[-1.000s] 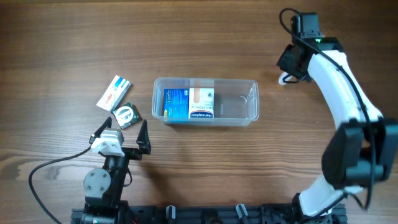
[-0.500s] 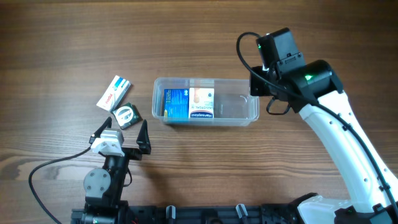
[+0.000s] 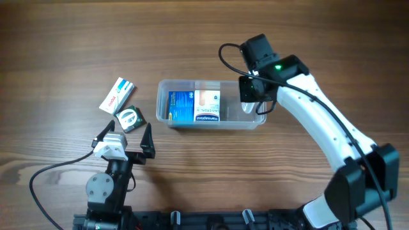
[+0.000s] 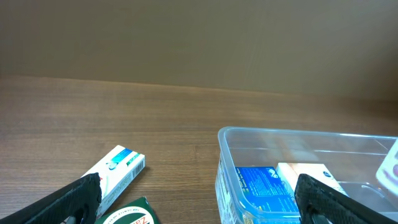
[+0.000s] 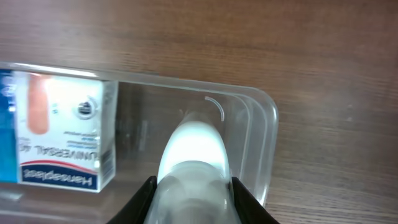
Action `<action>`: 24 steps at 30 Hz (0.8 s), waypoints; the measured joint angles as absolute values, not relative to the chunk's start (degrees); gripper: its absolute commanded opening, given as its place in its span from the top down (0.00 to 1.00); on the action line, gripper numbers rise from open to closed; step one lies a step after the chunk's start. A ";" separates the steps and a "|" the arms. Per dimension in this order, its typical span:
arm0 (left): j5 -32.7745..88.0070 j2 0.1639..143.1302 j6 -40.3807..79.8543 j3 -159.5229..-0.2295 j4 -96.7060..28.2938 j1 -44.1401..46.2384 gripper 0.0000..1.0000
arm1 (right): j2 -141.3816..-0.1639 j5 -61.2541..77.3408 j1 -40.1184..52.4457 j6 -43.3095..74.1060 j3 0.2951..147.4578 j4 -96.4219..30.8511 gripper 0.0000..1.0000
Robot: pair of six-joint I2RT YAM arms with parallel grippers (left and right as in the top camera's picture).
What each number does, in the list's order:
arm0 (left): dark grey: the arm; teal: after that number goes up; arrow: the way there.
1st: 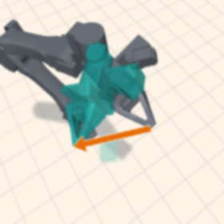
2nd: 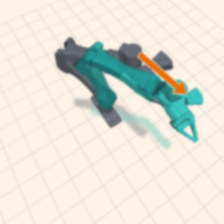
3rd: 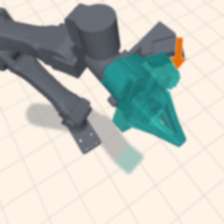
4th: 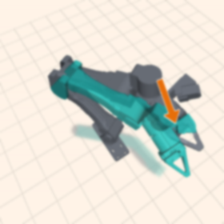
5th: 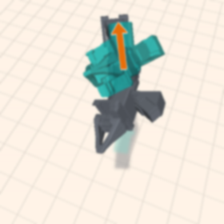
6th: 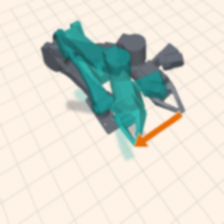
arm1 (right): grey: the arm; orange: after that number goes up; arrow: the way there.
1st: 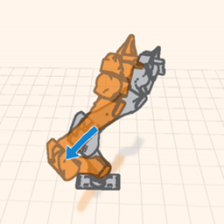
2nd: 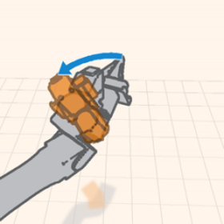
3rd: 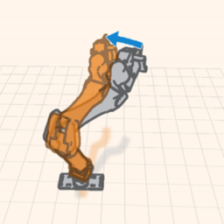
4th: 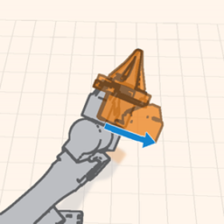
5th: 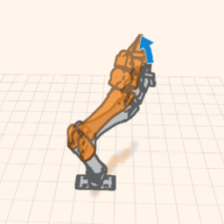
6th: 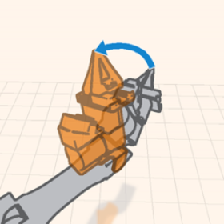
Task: Pack container
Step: 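Carry the white bottle into the container's right end and release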
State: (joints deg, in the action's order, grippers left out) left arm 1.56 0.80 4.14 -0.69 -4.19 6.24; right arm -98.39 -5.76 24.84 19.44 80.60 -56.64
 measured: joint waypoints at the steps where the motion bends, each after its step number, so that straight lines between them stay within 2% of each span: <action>1: 1.56 0.80 4.14 -0.69 -4.19 6.24 0.00 | -99.29 -6.02 24.84 19.66 80.60 -56.60 0.72; 24: 1.56 0.80 4.14 -0.69 -4.19 6.24 0.00 | -102.35 -10.35 24.88 21.80 80.60 -52.62 0.71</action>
